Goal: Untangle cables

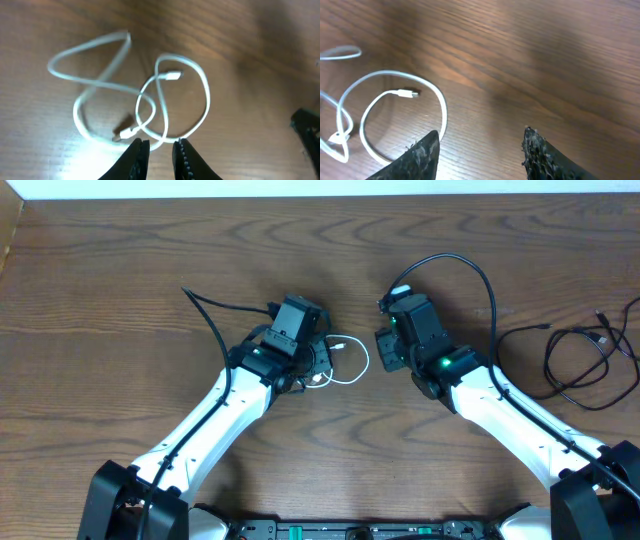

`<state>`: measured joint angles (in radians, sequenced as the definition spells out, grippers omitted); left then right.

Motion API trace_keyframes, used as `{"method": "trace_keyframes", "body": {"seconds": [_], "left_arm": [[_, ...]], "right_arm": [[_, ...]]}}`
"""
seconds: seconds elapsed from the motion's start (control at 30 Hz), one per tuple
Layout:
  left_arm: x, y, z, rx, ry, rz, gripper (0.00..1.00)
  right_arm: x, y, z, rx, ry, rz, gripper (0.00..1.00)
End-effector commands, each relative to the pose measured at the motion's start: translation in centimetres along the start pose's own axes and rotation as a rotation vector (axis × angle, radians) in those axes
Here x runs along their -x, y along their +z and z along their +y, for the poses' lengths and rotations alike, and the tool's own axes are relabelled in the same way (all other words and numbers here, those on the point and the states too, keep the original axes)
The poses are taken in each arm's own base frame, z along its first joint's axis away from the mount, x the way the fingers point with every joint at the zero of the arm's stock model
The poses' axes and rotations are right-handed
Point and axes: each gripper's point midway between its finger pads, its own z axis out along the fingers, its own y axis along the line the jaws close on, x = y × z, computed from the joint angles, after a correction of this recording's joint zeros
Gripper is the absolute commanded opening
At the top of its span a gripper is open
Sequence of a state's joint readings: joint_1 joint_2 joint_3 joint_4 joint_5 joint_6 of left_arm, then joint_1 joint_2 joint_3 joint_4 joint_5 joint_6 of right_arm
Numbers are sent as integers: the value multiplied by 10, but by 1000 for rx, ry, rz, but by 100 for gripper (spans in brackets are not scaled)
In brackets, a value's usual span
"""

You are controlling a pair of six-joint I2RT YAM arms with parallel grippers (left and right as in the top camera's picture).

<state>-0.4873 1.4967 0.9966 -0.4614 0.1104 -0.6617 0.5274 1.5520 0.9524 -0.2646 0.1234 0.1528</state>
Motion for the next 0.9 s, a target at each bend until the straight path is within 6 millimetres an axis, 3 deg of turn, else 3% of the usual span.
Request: {"method": "trace_keyframes", "body": {"seconds": [0.0, 0.07, 0.17, 0.4, 0.53, 0.6, 0.73, 0.87], "left_arm": [[-13, -2, 6, 23, -60, 60, 24], [-21, -2, 17, 73, -61, 85, 43], [-19, -8, 54, 243, -67, 54, 56], [-12, -22, 110, 395, -184, 77, 62], [-10, -32, 141, 452, -247, 104, 66], [-10, -36, 152, 472, -264, 118, 97], [-7, -39, 163, 485, -306, 115, 98], [-6, -39, 164, 486, -311, 114, 98]], "right_arm": [[-3, 3, 4, 26, 12, 11, 50], [-3, 3, 4, 26, 12, 11, 52], [-2, 4, 5, 33, 13, 9, 53], [-8, 15, 51, 290, 12, 39, 55], [-16, 25, 62, 352, 13, 65, 64], [-19, 28, 73, 405, 8, 73, 69], [-24, 30, 95, 494, -10, 79, 69], [-29, 34, 101, 501, -25, 89, 69]]}}
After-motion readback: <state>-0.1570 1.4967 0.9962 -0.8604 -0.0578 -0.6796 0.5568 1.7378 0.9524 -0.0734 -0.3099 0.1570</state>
